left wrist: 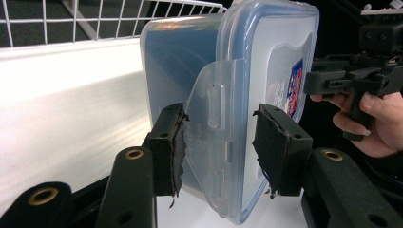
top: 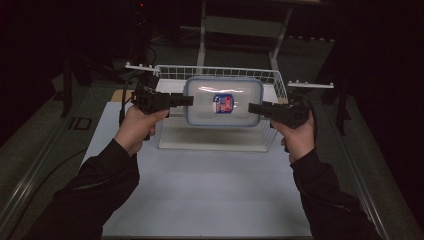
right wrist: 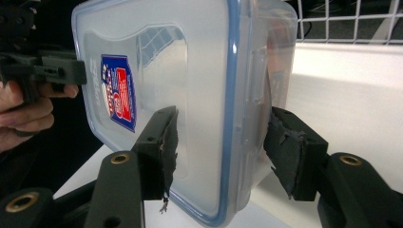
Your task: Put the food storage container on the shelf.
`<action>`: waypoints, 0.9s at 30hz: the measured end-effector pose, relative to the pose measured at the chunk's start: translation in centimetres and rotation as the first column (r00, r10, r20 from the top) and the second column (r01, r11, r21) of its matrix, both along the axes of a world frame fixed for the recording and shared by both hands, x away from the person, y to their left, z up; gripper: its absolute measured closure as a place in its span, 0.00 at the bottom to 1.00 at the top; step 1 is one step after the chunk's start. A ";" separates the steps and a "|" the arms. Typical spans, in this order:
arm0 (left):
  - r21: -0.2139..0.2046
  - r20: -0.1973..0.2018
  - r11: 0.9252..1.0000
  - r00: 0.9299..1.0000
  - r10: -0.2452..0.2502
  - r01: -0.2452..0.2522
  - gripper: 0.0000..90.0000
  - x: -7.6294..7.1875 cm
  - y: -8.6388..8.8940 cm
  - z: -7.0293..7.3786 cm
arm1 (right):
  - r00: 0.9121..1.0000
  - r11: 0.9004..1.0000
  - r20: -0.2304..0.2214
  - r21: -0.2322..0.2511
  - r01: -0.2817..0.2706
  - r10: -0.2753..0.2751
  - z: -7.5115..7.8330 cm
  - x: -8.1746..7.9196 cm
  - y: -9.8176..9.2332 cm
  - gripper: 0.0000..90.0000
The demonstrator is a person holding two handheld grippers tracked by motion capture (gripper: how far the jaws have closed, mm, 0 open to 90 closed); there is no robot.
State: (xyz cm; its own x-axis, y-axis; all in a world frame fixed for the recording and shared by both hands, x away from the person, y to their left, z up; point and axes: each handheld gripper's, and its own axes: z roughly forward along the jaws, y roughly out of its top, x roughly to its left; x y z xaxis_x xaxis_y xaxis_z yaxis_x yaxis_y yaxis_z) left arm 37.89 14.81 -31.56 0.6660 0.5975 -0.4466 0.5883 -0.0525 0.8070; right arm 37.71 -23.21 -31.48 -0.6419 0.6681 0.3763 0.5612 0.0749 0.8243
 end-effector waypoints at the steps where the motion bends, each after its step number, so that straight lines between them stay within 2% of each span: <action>1: -0.002 0.000 1.000 1.000 0.004 -0.004 0.60 0.3 0.0 0.0 | 1.000 1.000 -0.003 0.001 0.005 -0.005 0.1 0.3 0.0 0.50; 2: -0.003 0.006 1.000 1.000 0.008 -0.008 0.60 0.5 0.0 0.0 | 1.000 1.000 -0.007 -0.001 0.007 -0.007 0.2 0.6 0.0 0.50; 8: -0.012 -0.016 0.999 0.999 0.034 -0.034 0.60 2.1 0.0 -0.1 | 0.999 1.000 -0.034 0.002 0.019 -0.019 0.1 2.2 0.2 0.50; 15: -0.019 -0.029 0.999 0.999 0.042 -0.042 0.59 2.6 0.1 0.0 | 0.998 1.000 -0.056 0.008 0.014 -0.013 0.2 3.0 0.1 0.50; 18: -0.036 -0.026 0.998 0.998 0.050 -0.051 0.59 2.9 0.1 -0.2 | 0.998 1.000 -0.062 -0.004 0.016 -0.016 0.3 3.3 0.3 0.49; 21: -0.040 -0.018 0.997 0.998 0.063 -0.064 0.59 3.2 0.0 -0.3 | 0.999 0.999 -0.047 -0.042 0.023 -0.025 0.4 3.5 0.7 0.46; 23: -0.040 -0.011 0.997 0.997 0.070 -0.071 0.58 3.5 -0.1 -0.3 | 0.998 0.998 -0.045 -0.047 0.031 -0.033 0.4 3.7 0.8 0.44; 27: -0.041 -0.024 0.996 0.996 0.082 -0.083 0.56 4.2 -0.2 -0.4 | 0.997 0.998 -0.058 -0.046 0.046 -0.049 0.4 4.3 1.1 0.42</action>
